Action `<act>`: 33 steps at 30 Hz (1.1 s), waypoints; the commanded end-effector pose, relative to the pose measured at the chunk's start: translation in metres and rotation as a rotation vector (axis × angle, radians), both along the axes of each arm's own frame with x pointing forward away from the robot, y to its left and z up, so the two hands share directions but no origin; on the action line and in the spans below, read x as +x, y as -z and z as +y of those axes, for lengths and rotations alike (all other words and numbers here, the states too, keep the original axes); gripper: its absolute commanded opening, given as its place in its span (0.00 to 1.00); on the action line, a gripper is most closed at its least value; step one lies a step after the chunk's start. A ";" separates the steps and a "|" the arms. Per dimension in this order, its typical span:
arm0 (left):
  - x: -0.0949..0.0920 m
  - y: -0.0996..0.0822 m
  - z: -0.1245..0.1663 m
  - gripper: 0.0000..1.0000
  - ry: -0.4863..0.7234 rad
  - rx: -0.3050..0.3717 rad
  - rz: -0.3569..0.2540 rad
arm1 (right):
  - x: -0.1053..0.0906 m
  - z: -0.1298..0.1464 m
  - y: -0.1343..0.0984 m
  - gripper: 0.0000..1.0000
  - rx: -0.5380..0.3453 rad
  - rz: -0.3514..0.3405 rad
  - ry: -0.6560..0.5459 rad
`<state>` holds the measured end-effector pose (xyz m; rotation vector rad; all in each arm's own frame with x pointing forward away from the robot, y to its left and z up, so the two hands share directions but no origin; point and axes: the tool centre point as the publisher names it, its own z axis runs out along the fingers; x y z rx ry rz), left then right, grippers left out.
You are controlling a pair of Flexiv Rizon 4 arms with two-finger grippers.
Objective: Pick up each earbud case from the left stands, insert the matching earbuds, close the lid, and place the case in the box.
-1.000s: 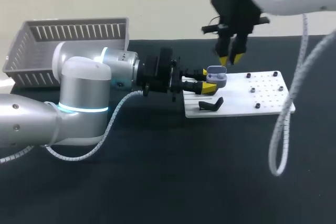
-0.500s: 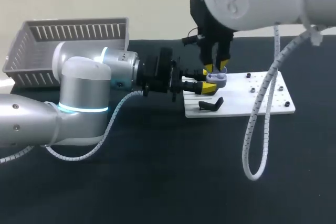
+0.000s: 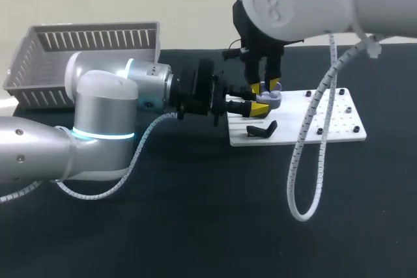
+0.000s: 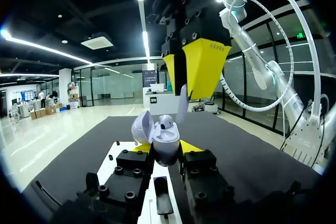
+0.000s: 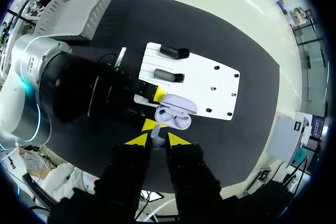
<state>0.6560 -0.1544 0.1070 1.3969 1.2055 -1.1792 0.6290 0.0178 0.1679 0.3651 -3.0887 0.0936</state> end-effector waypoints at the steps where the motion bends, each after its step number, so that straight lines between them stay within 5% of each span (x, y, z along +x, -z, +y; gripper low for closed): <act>1: -0.002 0.001 0.000 0.00 -0.006 -0.003 -0.003 | 0.002 0.001 0.003 0.00 -0.005 -0.001 0.004; 33: -0.002 0.001 0.000 0.00 -0.006 -0.003 -0.003 | 0.014 -0.004 0.013 0.00 0.000 -0.016 0.019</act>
